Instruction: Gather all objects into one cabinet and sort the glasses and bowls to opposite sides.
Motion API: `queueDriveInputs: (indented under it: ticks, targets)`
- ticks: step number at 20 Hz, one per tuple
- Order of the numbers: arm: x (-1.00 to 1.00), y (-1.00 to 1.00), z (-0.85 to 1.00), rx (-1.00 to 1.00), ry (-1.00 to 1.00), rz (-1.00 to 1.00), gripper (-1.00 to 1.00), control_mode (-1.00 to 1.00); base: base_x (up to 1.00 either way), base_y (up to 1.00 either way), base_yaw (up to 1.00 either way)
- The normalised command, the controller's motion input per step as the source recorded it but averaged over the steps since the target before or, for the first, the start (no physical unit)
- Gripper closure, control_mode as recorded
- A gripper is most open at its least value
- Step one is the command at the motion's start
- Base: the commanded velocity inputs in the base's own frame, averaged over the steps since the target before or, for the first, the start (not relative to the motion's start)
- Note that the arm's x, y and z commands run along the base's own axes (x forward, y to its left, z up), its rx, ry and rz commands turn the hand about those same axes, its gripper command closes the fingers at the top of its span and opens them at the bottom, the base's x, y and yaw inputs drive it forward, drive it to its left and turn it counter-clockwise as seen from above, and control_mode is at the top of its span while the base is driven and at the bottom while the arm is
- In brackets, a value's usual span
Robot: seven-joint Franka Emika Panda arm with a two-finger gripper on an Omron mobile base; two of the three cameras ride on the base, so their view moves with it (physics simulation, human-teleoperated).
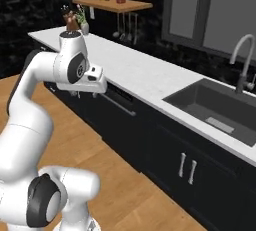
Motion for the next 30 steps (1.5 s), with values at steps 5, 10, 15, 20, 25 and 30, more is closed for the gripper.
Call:
queueDriveInputs:
  ticks: [5, 10, 15, 20, 25, 30]
  targets:
    - [0.00, 0.00, 0.00, 0.00, 0.00, 0.00, -1.00, 1.00, 0.95, 0.84, -0.05]
    - [0.00, 0.00, 0.00, 0.00, 0.00, 0.00, -1.00, 1.00, 0.87, 0.56, -0.01]
    - [0.00, 0.00, 0.00, 0.00, 0.00, 0.00, -1.00, 1.00, 0.92, 0.51, -0.02]
    - [0.00, 0.00, 0.00, 0.00, 0.00, 0.00, -1.00, 1.00, 0.88, 0.49, -0.03]
    - [0.00, 0.00, 0.00, 0.00, 0.00, 0.00, -1.00, 1.00, 0.86, 0.46, -0.03]
    - [0.00, 0.00, 0.00, 0.00, 0.00, 0.00, -1.00, 1.00, 0.85, 0.36, 0.00]
